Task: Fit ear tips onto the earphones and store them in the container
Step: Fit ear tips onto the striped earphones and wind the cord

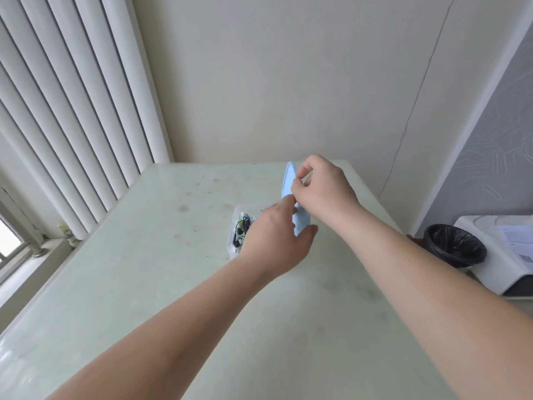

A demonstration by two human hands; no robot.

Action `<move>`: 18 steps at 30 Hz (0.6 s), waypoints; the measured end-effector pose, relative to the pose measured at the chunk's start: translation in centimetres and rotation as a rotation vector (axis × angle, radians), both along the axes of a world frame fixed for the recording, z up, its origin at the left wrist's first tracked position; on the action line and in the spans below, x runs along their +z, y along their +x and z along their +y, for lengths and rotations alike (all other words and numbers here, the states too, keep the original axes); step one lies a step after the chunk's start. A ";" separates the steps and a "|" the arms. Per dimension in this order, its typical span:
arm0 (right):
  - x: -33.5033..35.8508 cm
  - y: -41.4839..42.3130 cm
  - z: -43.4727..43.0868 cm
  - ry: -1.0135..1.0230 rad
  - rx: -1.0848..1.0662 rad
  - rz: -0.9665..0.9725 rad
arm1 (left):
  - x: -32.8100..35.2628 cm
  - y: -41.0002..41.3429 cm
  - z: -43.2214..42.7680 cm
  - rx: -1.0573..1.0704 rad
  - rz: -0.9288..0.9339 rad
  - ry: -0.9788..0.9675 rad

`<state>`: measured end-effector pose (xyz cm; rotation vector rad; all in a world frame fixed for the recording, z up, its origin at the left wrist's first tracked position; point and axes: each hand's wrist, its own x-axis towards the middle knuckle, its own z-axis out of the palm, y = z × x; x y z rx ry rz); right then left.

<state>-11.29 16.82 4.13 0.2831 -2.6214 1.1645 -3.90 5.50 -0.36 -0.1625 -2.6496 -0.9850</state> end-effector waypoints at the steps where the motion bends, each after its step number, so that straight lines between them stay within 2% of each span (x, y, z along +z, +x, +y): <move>1: 0.0 0.2 -0.5 -0.062 0.054 0.006 | 0.0 -0.2 -0.6 0.048 -0.010 0.054; 3: -1.1 0.1 -1.1 -0.185 0.110 -0.019 | 0.2 -0.4 -2.5 0.140 -0.049 0.264; 6: -4.0 -0.4 -1.4 -0.102 0.030 -0.110 | 0.1 0.4 -4.7 0.262 -0.194 0.662; 9: -6.6 -0.9 -2.3 -0.099 -0.003 -0.286 | -1.1 1.1 -6.3 0.298 -0.281 0.778; 11: -7.7 -1.2 -3.1 -0.149 -0.006 -0.333 | -1.8 1.4 -6.9 0.305 -0.295 0.835; 14: -8.7 -1.9 -4.0 -0.191 0.003 -0.363 | -2.2 1.7 -7.8 0.316 -0.272 0.808; 18: -9.7 -2.6 -4.7 -0.241 0.033 -0.392 | -3.2 1.0 -9.4 0.354 -0.251 0.458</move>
